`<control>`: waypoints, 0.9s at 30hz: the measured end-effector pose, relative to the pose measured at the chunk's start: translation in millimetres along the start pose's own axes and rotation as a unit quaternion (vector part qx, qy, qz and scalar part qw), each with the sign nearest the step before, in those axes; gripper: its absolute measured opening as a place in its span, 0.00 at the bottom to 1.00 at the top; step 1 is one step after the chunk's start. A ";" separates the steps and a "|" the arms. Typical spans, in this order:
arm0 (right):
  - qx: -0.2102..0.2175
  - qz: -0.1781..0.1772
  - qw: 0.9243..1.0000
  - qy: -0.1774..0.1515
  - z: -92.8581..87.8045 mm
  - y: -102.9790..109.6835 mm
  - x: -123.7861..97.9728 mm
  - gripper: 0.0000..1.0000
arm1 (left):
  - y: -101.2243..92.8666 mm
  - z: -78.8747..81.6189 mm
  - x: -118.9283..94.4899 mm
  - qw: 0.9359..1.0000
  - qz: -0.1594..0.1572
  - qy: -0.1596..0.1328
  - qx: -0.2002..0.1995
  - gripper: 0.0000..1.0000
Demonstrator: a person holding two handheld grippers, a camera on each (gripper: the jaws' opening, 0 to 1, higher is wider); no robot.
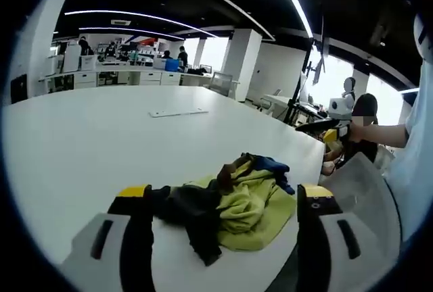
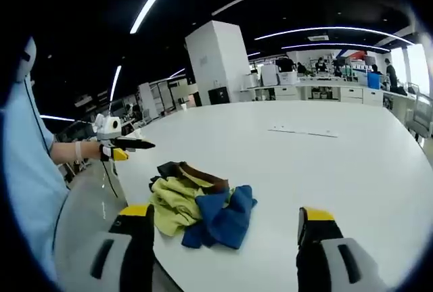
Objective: Fold the garment on the visible template until the final outline fits inside the template.
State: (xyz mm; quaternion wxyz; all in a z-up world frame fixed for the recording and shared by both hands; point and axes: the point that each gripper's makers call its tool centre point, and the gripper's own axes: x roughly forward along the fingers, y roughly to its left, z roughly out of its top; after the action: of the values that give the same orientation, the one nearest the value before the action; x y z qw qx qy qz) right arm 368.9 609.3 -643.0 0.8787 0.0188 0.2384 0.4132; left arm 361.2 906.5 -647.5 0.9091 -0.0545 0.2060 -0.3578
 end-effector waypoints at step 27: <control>-0.008 0.030 0.999 0.024 1.3 6.4 21.3 0.63 | -0.3 -7.4 9.2 1.000 -0.011 -0.001 0.002 0.60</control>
State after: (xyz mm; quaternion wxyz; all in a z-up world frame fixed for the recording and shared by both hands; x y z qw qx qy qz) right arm 376.5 629.3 -649.0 0.8600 0.0087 0.2553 0.4419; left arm 363.9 900.5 -657.2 0.9055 -0.0549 0.2040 -0.3681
